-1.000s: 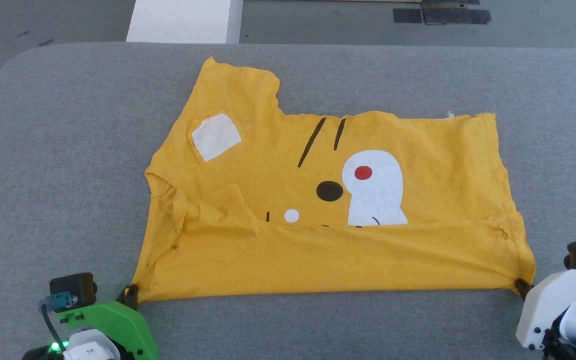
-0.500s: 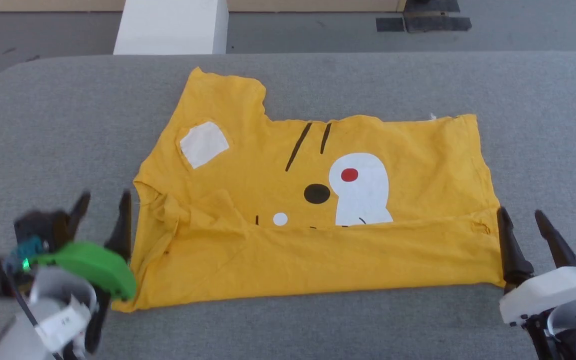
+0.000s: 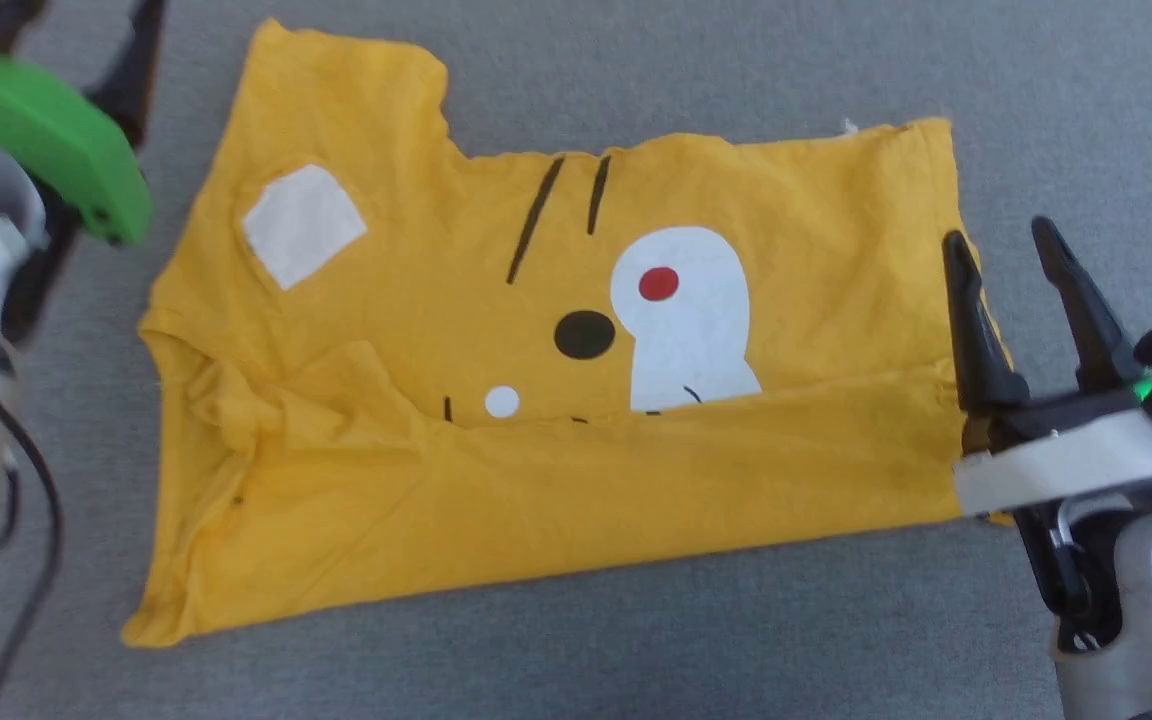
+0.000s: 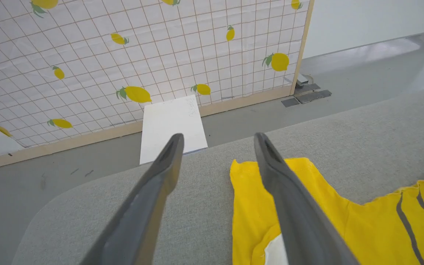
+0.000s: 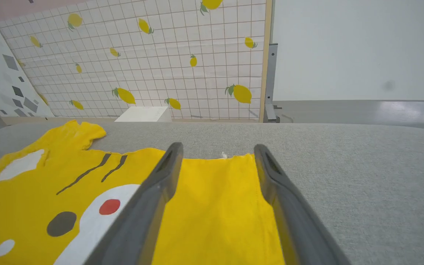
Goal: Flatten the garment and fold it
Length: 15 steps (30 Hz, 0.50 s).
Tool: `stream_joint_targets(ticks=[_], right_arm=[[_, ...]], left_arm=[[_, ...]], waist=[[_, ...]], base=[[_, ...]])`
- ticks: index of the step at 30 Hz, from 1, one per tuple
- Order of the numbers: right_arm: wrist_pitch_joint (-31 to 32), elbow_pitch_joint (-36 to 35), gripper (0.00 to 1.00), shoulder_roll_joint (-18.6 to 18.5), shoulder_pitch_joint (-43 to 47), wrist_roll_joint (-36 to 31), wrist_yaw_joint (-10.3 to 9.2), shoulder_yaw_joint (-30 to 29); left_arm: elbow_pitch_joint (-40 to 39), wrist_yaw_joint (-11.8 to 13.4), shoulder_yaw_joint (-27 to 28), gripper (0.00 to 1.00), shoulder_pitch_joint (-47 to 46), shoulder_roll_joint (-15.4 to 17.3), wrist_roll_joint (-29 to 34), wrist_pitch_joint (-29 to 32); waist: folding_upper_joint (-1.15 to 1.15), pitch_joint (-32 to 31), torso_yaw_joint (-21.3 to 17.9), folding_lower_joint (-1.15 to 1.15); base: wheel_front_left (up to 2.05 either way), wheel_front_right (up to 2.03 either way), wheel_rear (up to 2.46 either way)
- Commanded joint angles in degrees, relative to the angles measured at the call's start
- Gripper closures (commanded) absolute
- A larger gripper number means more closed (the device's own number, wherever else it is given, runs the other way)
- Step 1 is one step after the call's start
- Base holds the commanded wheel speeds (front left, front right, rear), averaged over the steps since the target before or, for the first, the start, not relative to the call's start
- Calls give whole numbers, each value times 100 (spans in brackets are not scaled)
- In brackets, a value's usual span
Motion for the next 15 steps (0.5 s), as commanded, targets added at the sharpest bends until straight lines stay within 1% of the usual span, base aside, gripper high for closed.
stream_joint_targets(ticks=[1, 4, 7, 13, 15], right_arm=[[-27, -66, 0, -11, -169, -37, -8, 73], [-12, -133, 0, 20, -361, -69, -8, 184], [28, -224, 0, 64, -489, -145, -8, 267], [69, -421, 0, 72, -564, -399, -8, 385], [44, -490, 0, 101, -572, -444, -8, 371]], left_arm=[[140, -51, -28, 0, -336, 88, -28, 284], [388, -20, -33, 0, -891, 139, -95, 888], [596, 116, -29, 0, -1322, 178, -147, 1500], [791, 519, -28, 0, -1693, 282, -188, 2532], [768, 627, -16, 0, -1741, 321, -178, 2691]], waist=[[0, 742, -498, 0], [0, 1004, -642, 0], [0, 1226, -764, 0], [0, 1505, -929, 0], [0, 1569, -972, 0]], base=[[0, 0, 0], [0, 0, 0], [0, 0, 0], [0, 0, 0], [0, 0, 0]])
